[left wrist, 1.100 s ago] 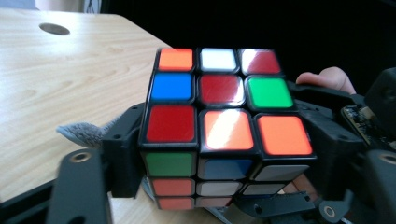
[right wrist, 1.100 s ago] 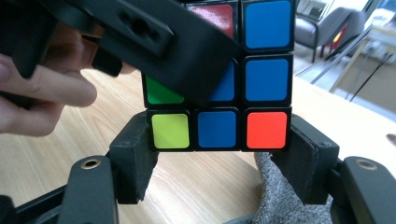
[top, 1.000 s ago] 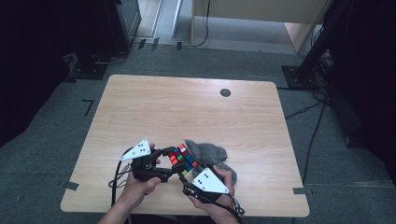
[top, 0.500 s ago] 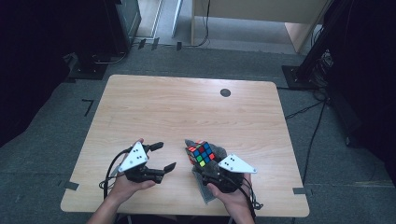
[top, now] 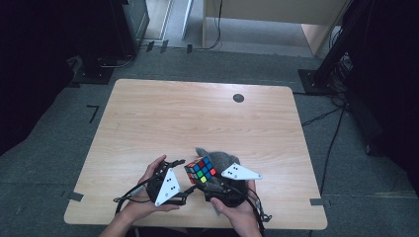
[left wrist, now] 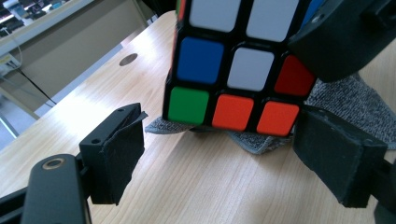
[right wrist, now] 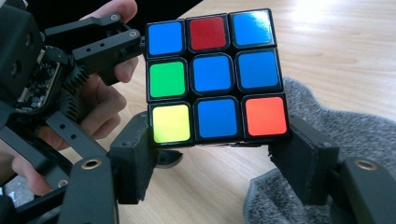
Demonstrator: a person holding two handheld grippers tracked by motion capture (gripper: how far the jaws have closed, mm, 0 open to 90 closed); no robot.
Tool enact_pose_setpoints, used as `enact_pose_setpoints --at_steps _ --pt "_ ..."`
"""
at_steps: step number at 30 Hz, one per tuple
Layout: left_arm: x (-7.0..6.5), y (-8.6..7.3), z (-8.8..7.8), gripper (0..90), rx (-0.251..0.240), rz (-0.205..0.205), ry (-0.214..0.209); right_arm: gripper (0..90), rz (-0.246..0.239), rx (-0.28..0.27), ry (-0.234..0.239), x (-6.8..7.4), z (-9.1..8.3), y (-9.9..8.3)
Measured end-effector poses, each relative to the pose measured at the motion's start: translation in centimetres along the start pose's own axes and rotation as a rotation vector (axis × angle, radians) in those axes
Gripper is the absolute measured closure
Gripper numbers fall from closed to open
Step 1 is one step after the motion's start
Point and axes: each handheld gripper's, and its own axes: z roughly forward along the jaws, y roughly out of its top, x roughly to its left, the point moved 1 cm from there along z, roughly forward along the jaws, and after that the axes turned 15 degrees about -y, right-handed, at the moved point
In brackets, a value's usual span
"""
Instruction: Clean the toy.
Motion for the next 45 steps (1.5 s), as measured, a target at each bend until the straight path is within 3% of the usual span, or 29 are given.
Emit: enact_pose_setpoints --at_steps 5,8,9,11,14,15,16,17,20,22,23,24,25,26,28,31,33,34,35,36,45 --pt "-0.4 0.1 0.3 19.2 -0.002 0.022 -0.007 34.1 0.020 0.017 0.032 0.3 0.2 -0.1" --pt "-0.6 0.1 0.3 23.8 -0.016 0.028 -0.012 34.0 0.017 0.031 0.042 0.7 0.4 -0.2" --pt "-0.7 0.1 0.2 30.7 -0.026 0.039 -0.009 33.9 0.024 0.040 0.051 0.8 0.5 -0.2" --pt "-0.7 0.1 0.1 31.3 -0.027 0.035 -0.011 33.8 0.030 0.041 0.056 0.7 0.6 -0.2" --pt "-0.2 -0.1 -0.1 33.2 -0.041 -0.016 -0.062 30.6 0.054 0.047 0.090 0.3 0.7 -0.2" --pt "0.0 -0.2 -0.1 33.6 -0.043 -0.040 -0.074 25.1 0.060 0.029 0.110 -0.2 0.5 0.1" --pt "0.2 -0.3 -0.2 33.6 -0.044 -0.053 -0.070 25.1 0.060 0.029 0.110 -0.2 0.5 0.1" --pt "0.5 -0.5 -0.3 33.7 -0.041 -0.068 -0.069 23.0 0.066 -0.009 0.122 -1.0 -0.4 0.7" --pt "1.4 -0.9 -0.8 33.8 -0.048 -0.115 -0.062 23.1 0.081 -0.056 0.120 -2.0 -1.3 1.1" --pt "1.7 -1.1 -1.0 33.8 -0.056 -0.138 -0.058 23.5 0.111 -0.100 0.092 -3.4 -2.0 1.3" --pt "2.2 -1.3 -1.3 33.8 -0.068 -0.169 -0.064 23.8 0.065 -0.109 0.015 -4.2 -2.0 1.1" --pt "2.3 -1.4 -1.4 33.8 -0.072 -0.179 -0.065 23.9 0.039 -0.100 -0.025 -4.6 -1.8 0.9" --pt "2.3 -1.4 -1.4 33.8 -0.072 -0.179 -0.065 23.9 0.010 -0.086 -0.055 -5.0 -1.4 0.5" --pt "2.4 -1.4 -1.5 33.8 -0.076 -0.187 -0.067 23.9 0.010 -0.086 -0.055 -5.0 -1.4 0.5" --pt "2.5 -1.4 -1.7 33.7 -0.080 -0.196 -0.069 24.1 -0.057 -0.039 -0.119 -5.7 -0.2 -0.5" --pt "2.6 -1.3 -1.8 33.8 -0.085 -0.206 -0.076 25.8 -0.095 0.009 -0.103 -6.1 1.0 -1.7" --pt "2.5 -1.3 -1.8 33.8 -0.086 -0.205 -0.083 26.5 -0.154 0.031 -0.099 -5.8 1.6 -2.3" --pt "2.5 -1.2 -1.8 33.7 -0.090 -0.208 -0.085 27.3 -0.207 0.042 -0.100 -5.4 2.0 -2.6" --pt "2.5 -1.2 -1.8 33.7 -0.090 -0.208 -0.085 27.3 -0.207 0.042 -0.100 -5.4 2.0 -2.6" --pt "2.5 -1.2 -1.8 33.8 -0.090 -0.209 -0.086 27.2 -0.253 0.056 -0.090 -5.0 2.4 -2.9" --pt "2.6 -1.2 -1.9 33.7 -0.100 -0.230 -0.088 18.9 -0.320 0.151 -0.056 -5.1 3.5 -4.1"
